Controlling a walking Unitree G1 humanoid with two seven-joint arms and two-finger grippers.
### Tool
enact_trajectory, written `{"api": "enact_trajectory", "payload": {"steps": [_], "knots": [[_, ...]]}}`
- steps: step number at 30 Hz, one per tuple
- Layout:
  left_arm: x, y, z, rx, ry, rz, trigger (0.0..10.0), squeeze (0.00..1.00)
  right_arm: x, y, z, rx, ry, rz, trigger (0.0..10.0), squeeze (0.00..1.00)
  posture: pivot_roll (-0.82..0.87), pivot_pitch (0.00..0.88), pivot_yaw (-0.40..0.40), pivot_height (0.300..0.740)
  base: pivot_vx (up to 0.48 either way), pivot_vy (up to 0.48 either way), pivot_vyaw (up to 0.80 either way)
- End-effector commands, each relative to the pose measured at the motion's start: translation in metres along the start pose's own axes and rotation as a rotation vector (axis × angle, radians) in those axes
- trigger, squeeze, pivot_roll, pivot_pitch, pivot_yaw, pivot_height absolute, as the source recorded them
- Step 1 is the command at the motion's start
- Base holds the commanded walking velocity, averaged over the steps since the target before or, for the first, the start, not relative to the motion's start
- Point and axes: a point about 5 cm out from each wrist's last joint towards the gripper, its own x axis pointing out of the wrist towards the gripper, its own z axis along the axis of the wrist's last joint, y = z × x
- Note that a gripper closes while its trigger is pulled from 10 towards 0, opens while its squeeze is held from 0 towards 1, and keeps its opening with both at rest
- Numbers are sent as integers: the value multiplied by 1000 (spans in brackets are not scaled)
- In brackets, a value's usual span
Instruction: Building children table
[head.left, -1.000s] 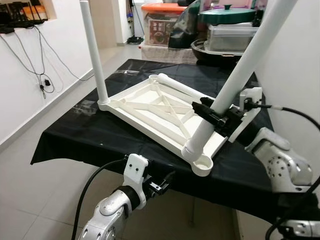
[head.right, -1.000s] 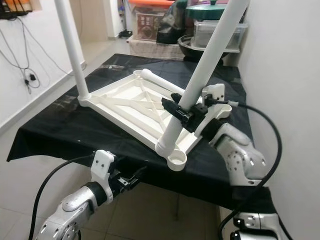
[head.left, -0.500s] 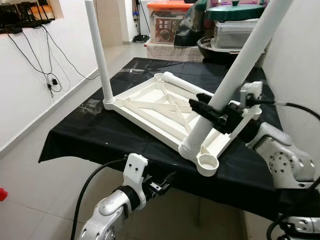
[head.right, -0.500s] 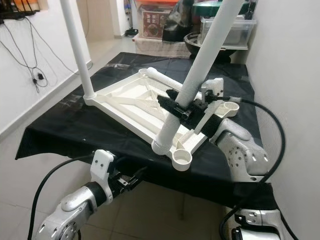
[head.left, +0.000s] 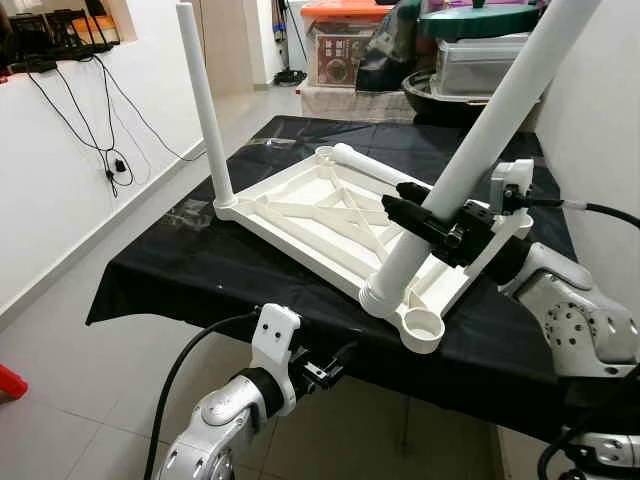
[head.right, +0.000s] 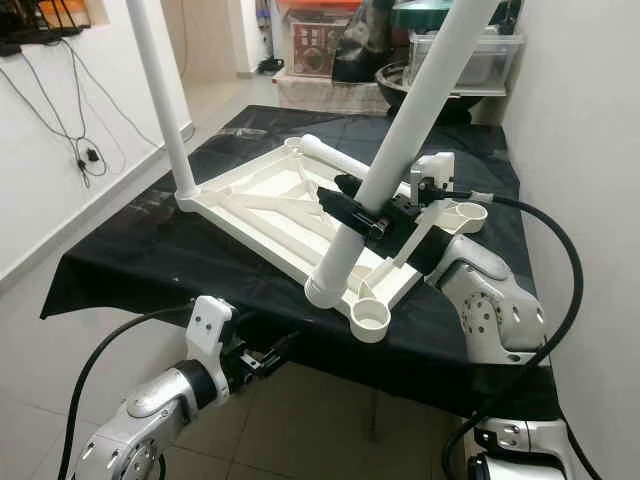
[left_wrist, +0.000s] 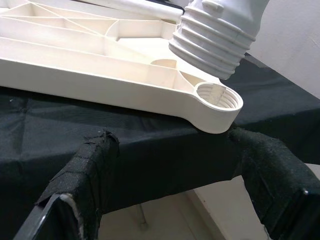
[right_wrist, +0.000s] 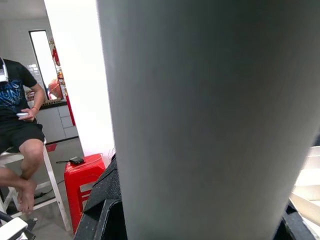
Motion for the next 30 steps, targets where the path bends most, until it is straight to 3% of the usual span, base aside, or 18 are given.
{"api": "enact_trajectory", "payload": {"steps": [1, 10, 20, 28, 30], "knots": [[-1, 1, 0, -5, 9, 2, 10000, 0, 3, 3, 4, -10, -12, 30, 10000, 0, 134, 0, 23, 740, 0, 0, 0], [-1, -1, 2, -8, 9, -25, 10000, 0, 9, 2, 3, 0, 19, 91, 10000, 0, 161, 0, 11, 740, 0, 0, 0], [-20, -23, 6, -82, 7, -108, 10000, 0, 14, -5, -3, 39, 69, 159, 10000, 0, 184, 21, -43, 740, 0, 0, 0], [-32, -34, 8, -105, 21, -134, 10000, 0, 7, -13, -2, 5, 98, 162, 10000, 0, 185, 59, -43, 740, 0, 0, 0], [-37, -36, 7, -115, 35, -141, 10000, 0, -2, -22, -1, -30, 119, 132, 10000, 0, 188, 61, -37, 740, 0, 0, 0]]}}
